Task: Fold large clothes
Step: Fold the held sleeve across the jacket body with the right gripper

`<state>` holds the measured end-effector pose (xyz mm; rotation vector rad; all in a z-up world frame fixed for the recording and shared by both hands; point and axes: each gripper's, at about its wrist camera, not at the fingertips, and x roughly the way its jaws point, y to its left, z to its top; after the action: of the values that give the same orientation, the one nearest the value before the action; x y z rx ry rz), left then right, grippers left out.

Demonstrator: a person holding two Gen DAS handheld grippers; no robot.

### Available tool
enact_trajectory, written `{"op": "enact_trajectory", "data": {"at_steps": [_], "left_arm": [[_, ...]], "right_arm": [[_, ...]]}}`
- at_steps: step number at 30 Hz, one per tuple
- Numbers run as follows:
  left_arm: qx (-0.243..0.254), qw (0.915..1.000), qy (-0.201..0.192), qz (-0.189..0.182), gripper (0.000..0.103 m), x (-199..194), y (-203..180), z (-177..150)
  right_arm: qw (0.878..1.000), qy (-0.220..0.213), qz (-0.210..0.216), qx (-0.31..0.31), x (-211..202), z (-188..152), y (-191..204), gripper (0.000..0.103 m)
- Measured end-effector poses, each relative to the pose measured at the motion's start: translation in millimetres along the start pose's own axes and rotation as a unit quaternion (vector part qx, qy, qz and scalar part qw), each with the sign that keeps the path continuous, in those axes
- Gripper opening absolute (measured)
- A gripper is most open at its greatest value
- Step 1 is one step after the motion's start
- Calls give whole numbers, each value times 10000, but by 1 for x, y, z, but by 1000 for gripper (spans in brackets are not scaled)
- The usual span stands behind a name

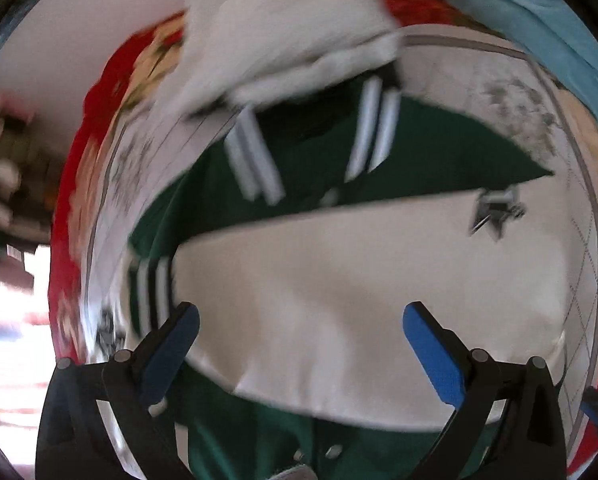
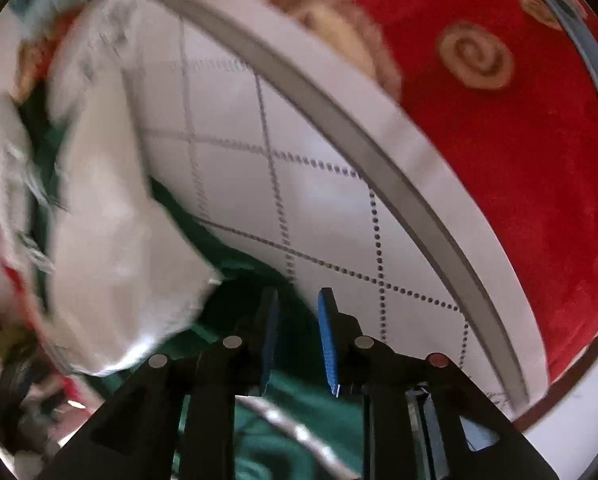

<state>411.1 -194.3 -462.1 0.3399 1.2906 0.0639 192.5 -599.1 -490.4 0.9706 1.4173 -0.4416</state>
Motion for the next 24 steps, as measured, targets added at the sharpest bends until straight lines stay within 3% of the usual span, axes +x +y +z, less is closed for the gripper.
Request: {"op": "enact_trajectory", "data": {"at_steps": [3,5,8,10,15,18,20,22,24], "left_arm": [[242,9997,-101,-5,103,4,-27,22],[304,9995,-115,62,103,11,-36,25],[279,9993,-15,267,103,31,-38,18],[236,9987,225,380,103,51,-37,9],[-51,9962,808,308,103,85,-20,-12],[-401,9967,680,207,103,73,2,-19],[-791,9951,591,67,103,57,29,-30],[-1171,9914,592,-41,103,44,56,-46],[-1742,9824,654,-137,103,31,97,-76]], "right_arm": [[9930,130,1124,333,-2,10,3,22],[9925,50,1214,100,9,17,26,22],[9965,237,667,-450,43,20,52,22],[9952,536,-70,-814,70,12,59,18],[9869,447,-823,-1316,61,2,70,17],[9770,342,-1197,-1732,47,-6,97,31],[9706,229,-1272,-2031,38,-16,118,48],[9609,112,-1424,-2371,28,-33,137,52],[9541,98,-1441,-2623,23,-55,155,54]]}}
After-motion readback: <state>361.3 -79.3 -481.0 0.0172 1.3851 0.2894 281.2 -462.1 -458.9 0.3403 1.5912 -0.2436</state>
